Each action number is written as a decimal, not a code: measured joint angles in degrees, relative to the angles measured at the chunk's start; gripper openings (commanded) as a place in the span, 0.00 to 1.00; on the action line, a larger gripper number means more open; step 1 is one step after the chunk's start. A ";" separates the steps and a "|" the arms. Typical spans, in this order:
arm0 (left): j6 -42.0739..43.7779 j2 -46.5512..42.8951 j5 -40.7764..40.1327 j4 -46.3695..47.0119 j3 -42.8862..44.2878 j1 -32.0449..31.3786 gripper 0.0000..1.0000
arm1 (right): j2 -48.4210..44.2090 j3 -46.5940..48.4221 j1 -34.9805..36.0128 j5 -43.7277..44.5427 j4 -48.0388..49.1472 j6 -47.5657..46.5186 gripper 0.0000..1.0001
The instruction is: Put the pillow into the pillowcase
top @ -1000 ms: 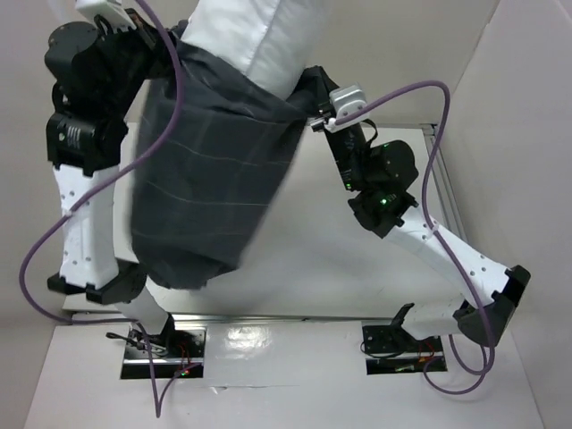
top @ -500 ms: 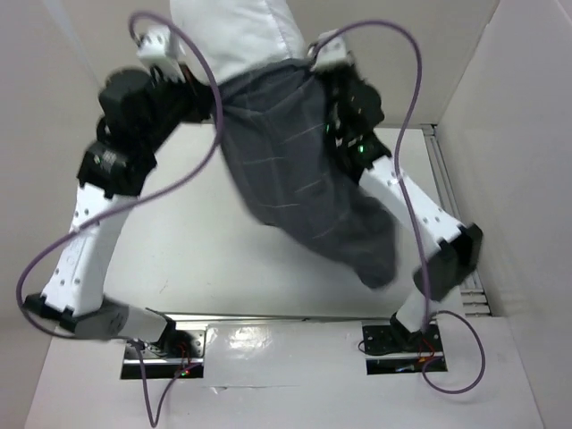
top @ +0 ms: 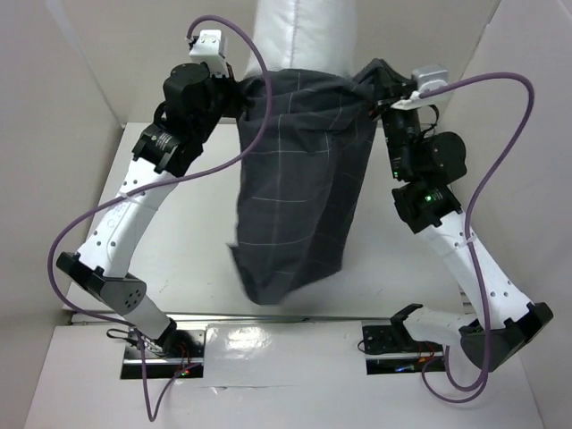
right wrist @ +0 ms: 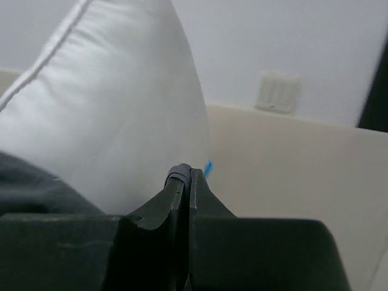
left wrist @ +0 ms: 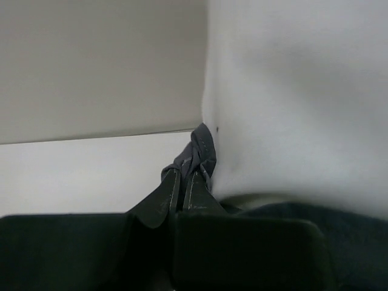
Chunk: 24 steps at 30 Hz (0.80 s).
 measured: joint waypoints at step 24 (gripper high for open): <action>5.55 -33.90 -3.65 15.89 -35.52 -6.71 0.00 | -4.00 -16.00 8.22 -6.49 19.04 -21.27 0.00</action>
